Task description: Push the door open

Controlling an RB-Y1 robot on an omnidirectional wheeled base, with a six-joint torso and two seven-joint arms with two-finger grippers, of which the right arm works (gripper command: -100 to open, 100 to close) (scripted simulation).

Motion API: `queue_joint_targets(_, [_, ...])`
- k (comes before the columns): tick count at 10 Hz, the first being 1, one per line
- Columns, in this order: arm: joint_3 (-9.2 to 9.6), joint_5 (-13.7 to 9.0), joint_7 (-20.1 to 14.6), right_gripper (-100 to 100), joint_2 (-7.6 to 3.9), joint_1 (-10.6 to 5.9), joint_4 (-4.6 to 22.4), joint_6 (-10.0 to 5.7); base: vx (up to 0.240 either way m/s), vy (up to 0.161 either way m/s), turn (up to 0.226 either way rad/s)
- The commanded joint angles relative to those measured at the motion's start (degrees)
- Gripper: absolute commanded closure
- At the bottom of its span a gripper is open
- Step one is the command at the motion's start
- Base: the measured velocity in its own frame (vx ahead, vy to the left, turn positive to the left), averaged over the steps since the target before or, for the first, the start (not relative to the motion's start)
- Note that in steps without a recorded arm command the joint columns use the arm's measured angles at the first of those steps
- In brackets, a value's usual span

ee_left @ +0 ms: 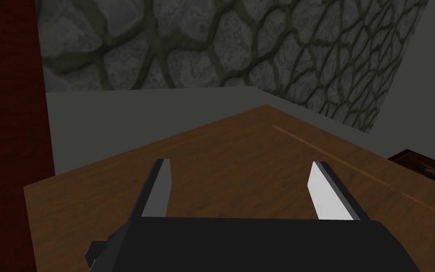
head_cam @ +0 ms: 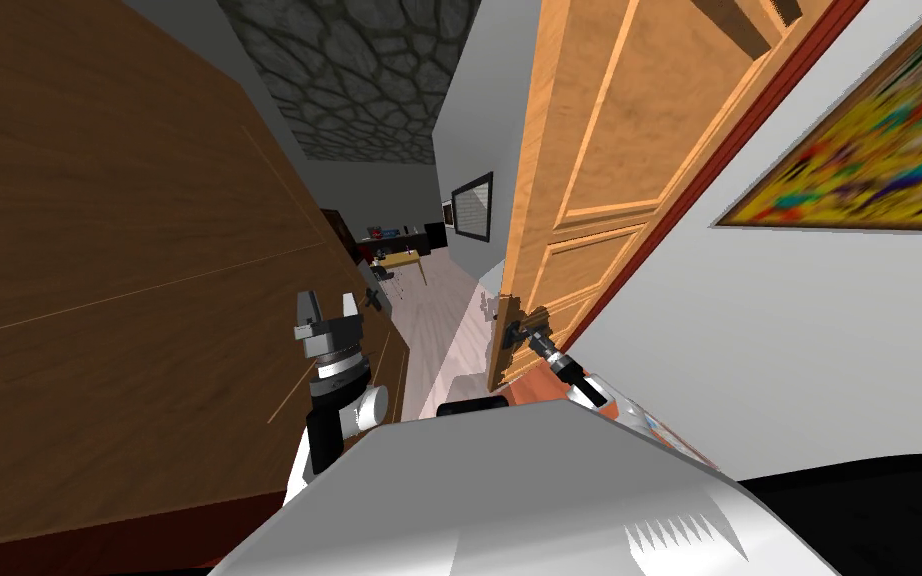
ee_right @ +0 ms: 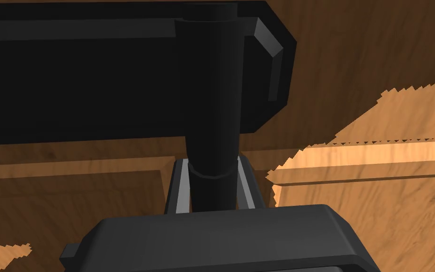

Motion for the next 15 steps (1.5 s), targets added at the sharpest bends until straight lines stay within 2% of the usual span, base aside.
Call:
queue_joint_targets(1, [-1.46,-0.6,0.6,100,0.11,-1.74,0.5,0.89,0.106,0.086,0.005])
queue_joint_targets(2, [-1.91,-0.9,1.1,100,0.5,-2.36,1.0,1.36,0.112,0.088,-0.011])
queue_joint_targets(3, [-2.84,-1.3,2.1,100,1.31,-3.64,2.1,2.35,0.139,0.101,-0.05])
queue_joint_targets(14, [-8.62,-4.4,8.5,100,6.35,-11.62,9.0,8.53,0.102,0.077,-0.029])
queue_joint_targets(15, [-9.61,-4.9,9.5,100,7.21,-12.98,10.1,9.58,0.148,0.086,-0.045])
